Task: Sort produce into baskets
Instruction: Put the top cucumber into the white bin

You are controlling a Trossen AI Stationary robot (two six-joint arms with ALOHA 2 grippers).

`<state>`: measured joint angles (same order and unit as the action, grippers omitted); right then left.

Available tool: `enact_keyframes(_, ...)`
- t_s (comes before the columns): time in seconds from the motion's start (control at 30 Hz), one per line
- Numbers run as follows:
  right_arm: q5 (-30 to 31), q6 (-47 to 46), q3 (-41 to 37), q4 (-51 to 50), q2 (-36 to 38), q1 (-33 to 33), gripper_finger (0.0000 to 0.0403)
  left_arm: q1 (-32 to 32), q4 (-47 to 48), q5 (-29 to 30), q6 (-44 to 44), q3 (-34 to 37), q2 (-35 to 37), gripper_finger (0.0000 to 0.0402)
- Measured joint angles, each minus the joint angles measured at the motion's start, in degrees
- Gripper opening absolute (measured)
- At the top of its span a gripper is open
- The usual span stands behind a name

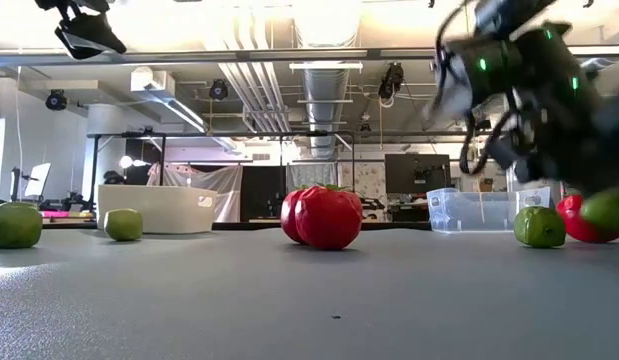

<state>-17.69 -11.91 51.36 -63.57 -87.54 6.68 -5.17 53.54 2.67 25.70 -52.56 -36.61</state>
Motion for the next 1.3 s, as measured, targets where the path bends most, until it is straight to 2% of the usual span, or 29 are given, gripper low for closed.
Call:
enact_keyframes(0.13, -9.09, -5.19, 9.36, -5.14, 1.06, 0.32, 0.0142, 0.02, -0.12, 1.77, -3.86, 0.0, 0.79, 0.0246)
enact_keyframes(0.23, -10.33, -11.23, 18.6, -3.78, 1.21, 0.22, 0.0141, 0.03, -0.64, 4.69, -5.47, 0.0, 0.54, 0.0247)
enact_keyframes(0.33, -1.88, -13.57, 26.27, 0.76, 0.47, -1.48, 0.0141, 0.02, -2.83, 6.33, -6.73, 0.11, -0.42, 0.0255)
enact_keyframes(0.47, 10.67, -9.64, 32.12, 3.37, -3.1, -8.12, 0.0141, 0.02, -7.86, 6.44, -9.01, 0.57, -2.15, 0.0271)
enact_keyframes(0.53, 16.09, -5.7, 33.58, 4.2, -6.19, -12.31, 0.0141, 0.02, -8.59, 6.43, -9.49, 0.59, -2.89, 0.0278)
enact_keyframes(0.6, 18.76, -1.47, 34.27, 7.66, -9.4, -16.28, 0.0141, 0.02, -8.57, 6.43, -9.35, 0.61, -3.28, 0.0283)
enact_keyframes(0.8, 19.33, 6.93, 34.6, 21.57, -20.03, -22.98, 0.0144, 0.02, -8.5, 6.51, -6.81, 0.61, -3.49, 0.0287)
enact_keyframes(0.97, 19.58, 10.54, 34.6, 25.36, -26.0, -23.56, 0.0183, 0.08, -7.99, 8.05, -2.53, 0.61, -3.48, 0.029)
enact_keyframes(1.13, 19.83, 10.57, 34.57, 26.59, -26.76, -23.38, 0.0237, 2.05, -6.09, 8.18, -2.03, 0.61, -5.89, 0.0302)
enact_keyframes(1.3, 19.79, 10.27, 34.53, 25.65, -22.11, -22.34, 0.0293, 10.03, -6.57, 1.27, -9.28, 0.09, -11.74, 0.0312)
